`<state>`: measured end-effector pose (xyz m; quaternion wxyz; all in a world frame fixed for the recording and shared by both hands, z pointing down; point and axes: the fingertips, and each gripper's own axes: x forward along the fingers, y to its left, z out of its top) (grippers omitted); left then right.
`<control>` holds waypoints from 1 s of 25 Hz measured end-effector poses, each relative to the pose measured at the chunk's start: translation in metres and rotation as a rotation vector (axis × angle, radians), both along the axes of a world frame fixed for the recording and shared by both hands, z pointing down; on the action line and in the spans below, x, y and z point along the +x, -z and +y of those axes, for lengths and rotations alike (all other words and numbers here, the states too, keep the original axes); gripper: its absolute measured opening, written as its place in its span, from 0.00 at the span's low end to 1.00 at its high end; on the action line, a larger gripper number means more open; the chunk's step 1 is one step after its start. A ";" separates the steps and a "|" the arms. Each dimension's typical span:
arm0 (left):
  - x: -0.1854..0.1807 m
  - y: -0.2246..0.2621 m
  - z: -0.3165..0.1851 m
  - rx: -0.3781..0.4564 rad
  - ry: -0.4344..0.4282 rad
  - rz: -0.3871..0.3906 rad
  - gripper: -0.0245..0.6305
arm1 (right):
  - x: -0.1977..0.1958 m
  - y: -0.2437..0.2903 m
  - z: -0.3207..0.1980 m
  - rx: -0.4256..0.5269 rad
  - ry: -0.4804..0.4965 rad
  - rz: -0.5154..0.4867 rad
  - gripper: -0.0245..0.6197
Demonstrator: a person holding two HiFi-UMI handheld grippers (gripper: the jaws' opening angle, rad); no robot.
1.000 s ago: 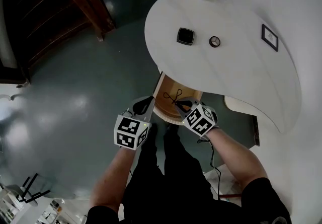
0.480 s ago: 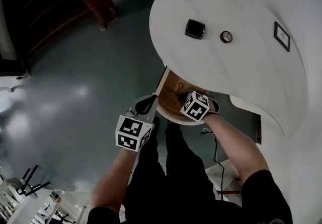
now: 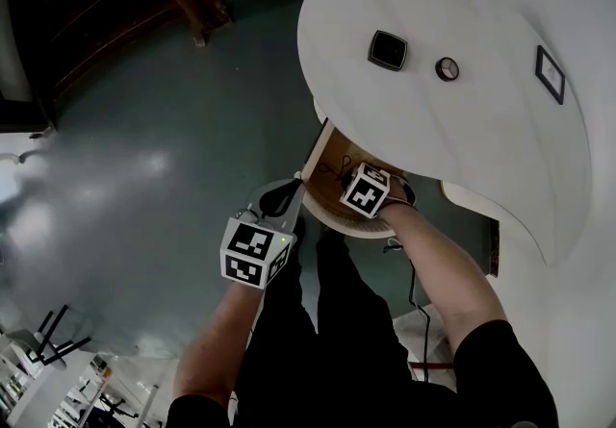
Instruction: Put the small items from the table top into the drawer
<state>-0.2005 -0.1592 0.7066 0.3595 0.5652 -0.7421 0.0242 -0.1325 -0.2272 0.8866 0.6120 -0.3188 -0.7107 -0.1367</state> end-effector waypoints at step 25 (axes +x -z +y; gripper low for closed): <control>-0.004 0.068 0.038 0.079 -0.068 -0.018 0.05 | -0.002 0.135 -0.004 0.123 -0.350 -0.305 0.12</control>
